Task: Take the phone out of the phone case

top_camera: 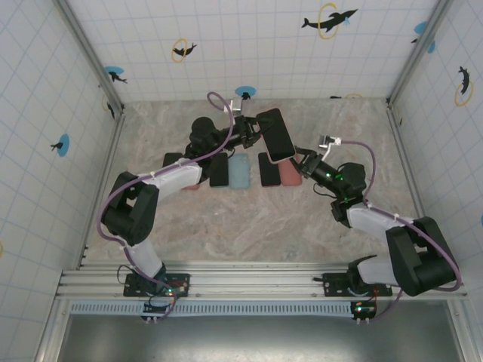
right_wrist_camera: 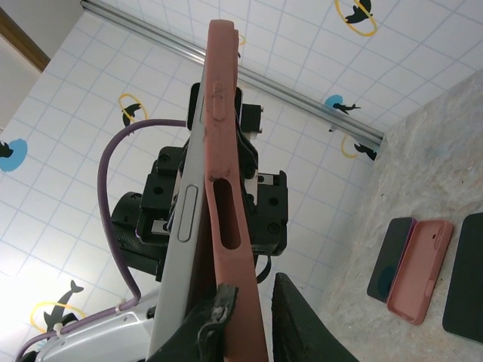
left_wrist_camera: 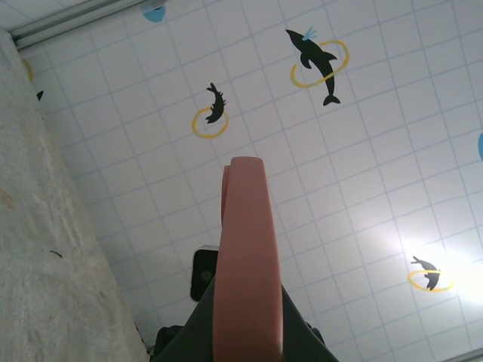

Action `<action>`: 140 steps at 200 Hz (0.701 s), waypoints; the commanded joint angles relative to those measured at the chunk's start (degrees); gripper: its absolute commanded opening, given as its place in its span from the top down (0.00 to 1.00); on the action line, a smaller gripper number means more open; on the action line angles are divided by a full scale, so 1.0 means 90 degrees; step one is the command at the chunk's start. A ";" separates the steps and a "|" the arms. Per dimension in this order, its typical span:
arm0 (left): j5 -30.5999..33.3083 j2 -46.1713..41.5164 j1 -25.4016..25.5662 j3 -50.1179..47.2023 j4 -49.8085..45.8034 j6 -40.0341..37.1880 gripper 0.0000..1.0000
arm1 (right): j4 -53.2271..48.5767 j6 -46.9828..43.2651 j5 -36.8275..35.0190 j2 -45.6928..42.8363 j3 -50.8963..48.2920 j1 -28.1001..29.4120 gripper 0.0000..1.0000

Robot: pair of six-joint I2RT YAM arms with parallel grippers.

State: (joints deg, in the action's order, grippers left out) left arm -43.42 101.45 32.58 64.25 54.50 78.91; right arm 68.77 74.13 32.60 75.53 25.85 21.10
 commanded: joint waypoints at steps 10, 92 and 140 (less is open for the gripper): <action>-0.0075 0.0066 0.0053 0.0244 0.0288 0.0013 0.91 | 0.0560 0.0131 0.0069 0.0197 0.0397 0.0101 0.78; -0.0107 0.0124 0.0061 0.0240 0.0200 -0.0076 0.88 | 0.1160 0.0535 0.0197 0.0542 0.0500 0.0105 0.87; -0.0088 0.0076 -0.0015 0.0278 -0.0016 -0.0265 0.56 | 0.1297 0.0611 -0.0037 0.0505 0.0375 -0.0009 0.90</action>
State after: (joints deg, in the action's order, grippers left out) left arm -43.20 102.02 32.53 64.38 53.91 78.35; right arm 75.11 79.07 33.56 80.07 27.33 21.52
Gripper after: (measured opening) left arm 0.394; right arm 0.123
